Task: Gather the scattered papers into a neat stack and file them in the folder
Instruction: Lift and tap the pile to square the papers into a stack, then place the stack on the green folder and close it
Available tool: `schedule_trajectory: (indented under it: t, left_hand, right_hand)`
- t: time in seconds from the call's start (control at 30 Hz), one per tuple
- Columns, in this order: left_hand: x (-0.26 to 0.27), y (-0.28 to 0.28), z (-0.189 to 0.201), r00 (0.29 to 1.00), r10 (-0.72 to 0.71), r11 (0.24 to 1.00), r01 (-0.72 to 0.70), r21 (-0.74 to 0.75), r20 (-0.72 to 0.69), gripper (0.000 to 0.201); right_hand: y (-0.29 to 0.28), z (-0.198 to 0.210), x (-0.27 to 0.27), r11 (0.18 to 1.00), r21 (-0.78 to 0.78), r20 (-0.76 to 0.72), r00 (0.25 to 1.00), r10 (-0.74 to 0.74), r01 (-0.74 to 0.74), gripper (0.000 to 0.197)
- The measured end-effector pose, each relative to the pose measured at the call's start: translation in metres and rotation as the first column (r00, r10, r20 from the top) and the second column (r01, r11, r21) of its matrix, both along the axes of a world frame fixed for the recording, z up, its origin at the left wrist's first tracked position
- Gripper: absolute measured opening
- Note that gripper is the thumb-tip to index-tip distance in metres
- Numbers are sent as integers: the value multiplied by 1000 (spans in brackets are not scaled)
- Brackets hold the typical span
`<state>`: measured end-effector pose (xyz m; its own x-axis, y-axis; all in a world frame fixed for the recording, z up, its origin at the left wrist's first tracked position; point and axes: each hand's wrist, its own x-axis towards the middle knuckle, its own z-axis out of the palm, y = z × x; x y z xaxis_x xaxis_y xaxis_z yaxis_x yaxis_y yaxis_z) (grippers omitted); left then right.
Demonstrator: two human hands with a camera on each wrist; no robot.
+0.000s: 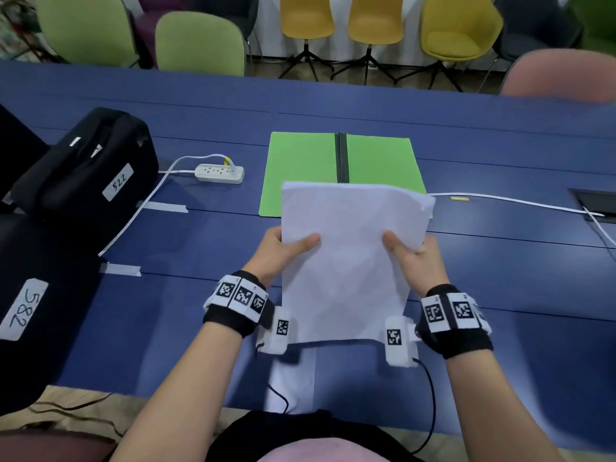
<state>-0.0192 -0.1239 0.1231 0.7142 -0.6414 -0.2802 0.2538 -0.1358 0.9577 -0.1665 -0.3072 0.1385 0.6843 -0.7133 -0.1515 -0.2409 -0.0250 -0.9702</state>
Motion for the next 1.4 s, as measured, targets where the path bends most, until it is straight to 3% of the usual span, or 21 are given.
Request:
schedule_trajectory:
  t: [0.1,0.27,0.33,0.43,0.47,0.6,0.67,0.77,0.9,1.03,1.17,1.27,1.4]
  left_hand:
    - [-11,13,-9,974,-219,967,225,124,-55,15]
    - [-31,7,-35,988,-105,985,118,126,-110,21]
    - [-32,-1,-43,984,-83,984,106,144,-161,34]
    - [-30,-10,-54,973,-55,979,97,180,-226,34]
    - [-30,-12,-60,973,-46,972,97,215,-228,33]
    - [-42,-31,-78,965,-13,949,94,302,-261,20]
    - [-49,-44,-89,970,29,924,67,377,-243,12]
    - [-48,-61,-114,989,-44,863,108,494,-140,16]
    - [-28,-74,-137,985,-156,707,58,704,76,11]
    - [-4,-89,-135,868,-426,511,-2,860,256,21]
    - [18,-124,-139,614,-719,356,-75,931,325,40]
    - [33,-155,-143,508,-771,367,-137,920,384,56]
    - [52,-195,-140,382,-824,394,-145,908,419,53]
  right_hand:
    - [-17,6,0,990,115,104,990,-92,80,13]
    - [-28,-3,-6,952,301,61,995,-80,58,6]
    - [-23,-22,-16,924,383,-9,1000,-9,12,23]
    - [-11,-58,-37,856,513,-97,986,139,-70,63]
    - [-7,-68,-41,836,543,-114,980,166,-78,66]
    - [-12,-92,-47,911,411,-276,955,111,13,25]
    - [-20,-93,-47,945,325,-342,935,92,26,14]
    - [-43,-98,-50,960,257,-393,920,3,107,5]
    - [-84,-110,-56,936,169,-420,882,-216,309,27]
    - [-120,-112,-57,879,101,-371,838,-401,466,31]
    - [-139,-123,-57,824,104,-413,778,-474,557,30]
    - [-143,-130,-54,812,121,-427,768,-477,571,28]
    - [-144,-130,-48,847,140,-389,815,-428,512,15]
